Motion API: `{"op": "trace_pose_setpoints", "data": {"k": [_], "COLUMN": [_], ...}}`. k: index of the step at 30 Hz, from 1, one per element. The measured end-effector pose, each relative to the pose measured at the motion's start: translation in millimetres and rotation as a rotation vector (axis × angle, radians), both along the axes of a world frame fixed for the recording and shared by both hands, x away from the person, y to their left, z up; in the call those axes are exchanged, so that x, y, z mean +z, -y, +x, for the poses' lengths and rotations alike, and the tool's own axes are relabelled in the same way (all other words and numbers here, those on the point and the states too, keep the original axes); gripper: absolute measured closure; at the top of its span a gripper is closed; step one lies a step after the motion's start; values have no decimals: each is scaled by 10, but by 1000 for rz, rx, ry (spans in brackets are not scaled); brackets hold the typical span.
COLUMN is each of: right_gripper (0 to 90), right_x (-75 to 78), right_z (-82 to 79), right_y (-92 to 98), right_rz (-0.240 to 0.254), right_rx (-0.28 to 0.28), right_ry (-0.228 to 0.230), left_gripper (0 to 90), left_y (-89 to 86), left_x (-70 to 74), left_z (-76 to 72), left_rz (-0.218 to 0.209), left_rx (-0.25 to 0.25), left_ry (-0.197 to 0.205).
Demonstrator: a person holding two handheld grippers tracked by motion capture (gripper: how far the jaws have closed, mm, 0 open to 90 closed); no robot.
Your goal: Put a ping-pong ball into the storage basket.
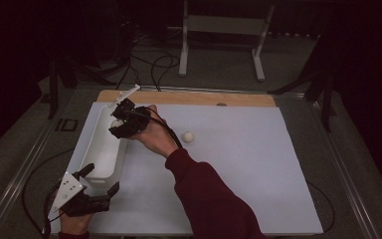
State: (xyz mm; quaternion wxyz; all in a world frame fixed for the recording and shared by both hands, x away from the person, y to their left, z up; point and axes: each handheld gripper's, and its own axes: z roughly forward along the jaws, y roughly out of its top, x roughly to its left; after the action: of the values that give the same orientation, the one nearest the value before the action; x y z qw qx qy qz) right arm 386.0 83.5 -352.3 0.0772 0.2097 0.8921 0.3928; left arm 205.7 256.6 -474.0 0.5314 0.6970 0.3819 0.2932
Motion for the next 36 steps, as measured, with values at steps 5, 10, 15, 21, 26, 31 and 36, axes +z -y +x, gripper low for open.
{"op": "trace_pose_setpoints", "data": {"k": [5, 10, 15, 21, 26, 31, 36], "right_gripper": [503, 503, 503, 503, 503, 502, 502], "right_x": [-1, 0, -4, -5, -22, -23, -12], "right_z": [-7, -11, -18, -40, -56, -85, -105], "right_y": [-34, -60, -99, -156, -207, -255, -288], "right_rz": [1, 5, 11, 15, 10, 15, 19], "right_rx": [4, 7, 13, 22, 31, 42, 54], "right_ry": [-2, -4, -5, -8, -8, -6, -5], "left_gripper": [0, 0, 0, 0, 0, 0, 0], "left_y": [2, 2, 3, -3, -4, -1, -4], "left_x": [1, 1, 1, 1, 2, 2, 3], "left_z": [-1, -1, 0, -1, -2, -1, -1], "left_rz": [0, -2, -3, -3, -5, -6, -6], "left_rx": [-1, -2, -2, -3, -3, -4, -5], "left_ry": [-1, -1, -1, 0, -1, -1, -1]}}
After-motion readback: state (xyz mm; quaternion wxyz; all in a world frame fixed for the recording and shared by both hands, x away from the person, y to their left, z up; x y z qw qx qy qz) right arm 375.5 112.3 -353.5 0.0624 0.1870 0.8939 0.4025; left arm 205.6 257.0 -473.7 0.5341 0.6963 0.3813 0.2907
